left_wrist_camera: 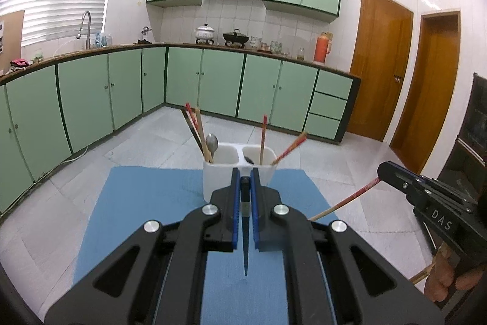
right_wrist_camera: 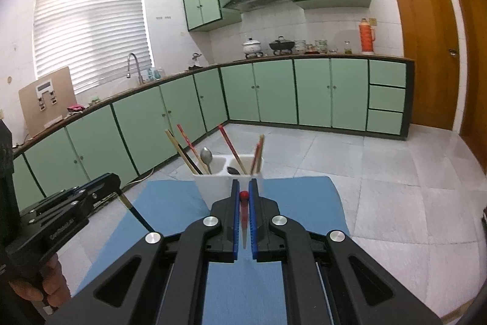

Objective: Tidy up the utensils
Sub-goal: 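Lift both chopsticks over the white holder and release them inside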

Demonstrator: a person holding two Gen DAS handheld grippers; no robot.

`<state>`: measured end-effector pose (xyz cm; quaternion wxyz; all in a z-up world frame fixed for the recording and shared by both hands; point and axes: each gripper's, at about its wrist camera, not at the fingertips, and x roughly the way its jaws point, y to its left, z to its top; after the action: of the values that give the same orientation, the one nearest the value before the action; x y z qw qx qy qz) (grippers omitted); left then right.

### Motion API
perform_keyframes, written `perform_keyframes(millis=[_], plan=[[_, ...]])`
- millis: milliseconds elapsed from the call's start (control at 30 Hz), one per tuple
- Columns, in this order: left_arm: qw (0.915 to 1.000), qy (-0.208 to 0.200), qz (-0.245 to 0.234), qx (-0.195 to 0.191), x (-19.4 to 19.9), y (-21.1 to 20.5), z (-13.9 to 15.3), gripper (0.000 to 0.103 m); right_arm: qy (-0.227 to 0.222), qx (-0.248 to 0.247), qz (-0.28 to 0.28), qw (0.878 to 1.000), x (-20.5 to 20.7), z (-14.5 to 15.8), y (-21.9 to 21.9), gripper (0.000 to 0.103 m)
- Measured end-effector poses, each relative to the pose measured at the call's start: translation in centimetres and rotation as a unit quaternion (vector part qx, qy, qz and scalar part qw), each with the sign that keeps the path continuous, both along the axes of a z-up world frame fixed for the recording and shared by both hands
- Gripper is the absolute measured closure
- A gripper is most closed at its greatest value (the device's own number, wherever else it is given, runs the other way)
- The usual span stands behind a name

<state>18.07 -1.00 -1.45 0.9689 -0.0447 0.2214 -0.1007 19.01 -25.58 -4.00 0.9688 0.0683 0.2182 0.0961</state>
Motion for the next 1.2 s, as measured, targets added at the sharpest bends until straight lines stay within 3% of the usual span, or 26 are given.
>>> perform_keyframes(millis=[333, 733, 933, 1200], plan=[[0.9984, -0.053, 0.012, -0.016, 2.0, 0.8, 4.2, 0.097, -0.037, -0.014, 0.021, 0.999, 2.5, 3.3, 1.1, 0.097], [0.9872, -0.154, 0.027, -0.031, 4.8, -0.2, 11.0, 0.097, -0.112, 0.002, 0.028, 0.993, 5.6, 9.3, 0.7, 0.097], [0.9862, -0.159, 0.038, -0.024, 8.1, -1.1, 11.0, 0.097, -0.124, -0.003, 0.007, 0.992, 7.8, 10.6, -0.3, 0.097], [0.9905, -0.125, 0.049, -0.03, 13.8, -0.9, 8.3, 0.097, -0.08, -0.025, 0.001, 0.997, 13.3, 7.8, 0.3, 0.097]])
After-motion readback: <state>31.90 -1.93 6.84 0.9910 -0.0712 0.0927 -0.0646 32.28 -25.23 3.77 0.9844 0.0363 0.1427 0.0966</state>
